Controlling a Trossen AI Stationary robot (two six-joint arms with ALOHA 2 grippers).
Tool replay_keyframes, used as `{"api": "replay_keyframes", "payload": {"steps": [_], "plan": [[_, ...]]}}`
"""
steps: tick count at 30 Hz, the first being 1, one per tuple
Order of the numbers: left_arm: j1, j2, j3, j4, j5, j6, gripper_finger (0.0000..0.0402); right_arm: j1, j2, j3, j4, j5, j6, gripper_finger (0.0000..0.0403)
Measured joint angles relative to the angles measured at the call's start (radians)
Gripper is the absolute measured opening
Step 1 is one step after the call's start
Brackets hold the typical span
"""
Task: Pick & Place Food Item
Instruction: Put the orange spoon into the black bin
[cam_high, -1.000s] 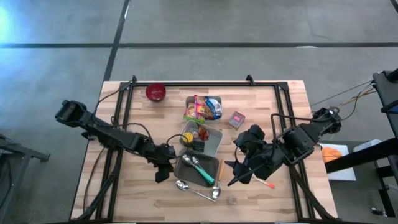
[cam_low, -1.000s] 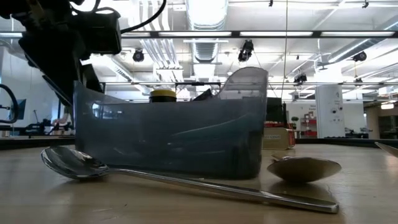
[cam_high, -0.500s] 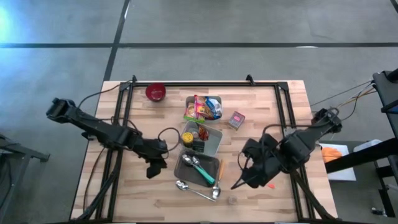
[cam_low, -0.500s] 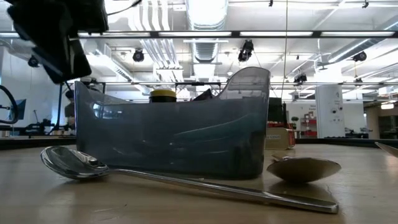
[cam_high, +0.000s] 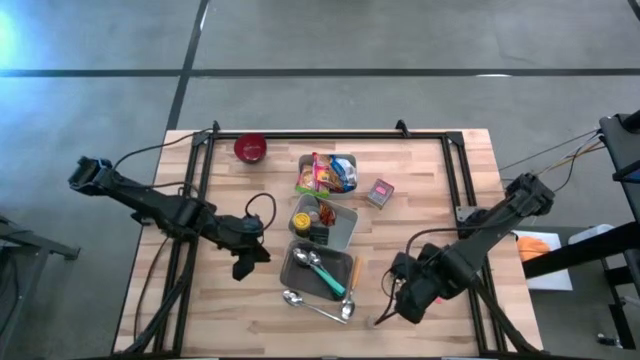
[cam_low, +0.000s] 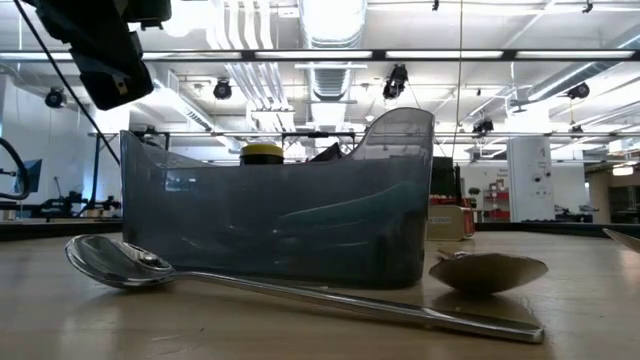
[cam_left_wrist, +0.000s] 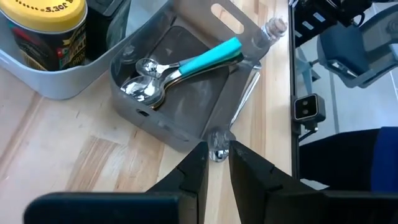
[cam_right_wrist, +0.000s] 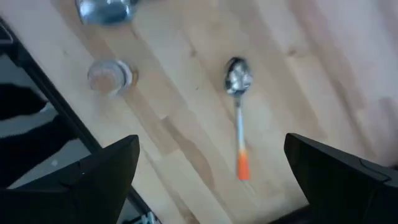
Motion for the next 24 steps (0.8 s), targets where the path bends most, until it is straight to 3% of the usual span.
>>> {"api": "replay_keyframes", "payload": {"steps": [13,18,24], "plan": [[0.0,0.0,0.0,0.003,0.001,-0.028,0.0067,-0.025,-0.09,-0.401,0.308,-0.135,-0.128,0.0399],[0.0,0.0,0.0,0.007,0.001,-0.058,0.0067,-0.039,-0.103,-0.532,0.432,-0.119,-0.155,0.0399],[0.0,0.0,0.0,0.1,0.021,-0.11,0.0067,-0.06,-0.103,-0.619,0.5,-0.019,-0.181,0.0399]]}}
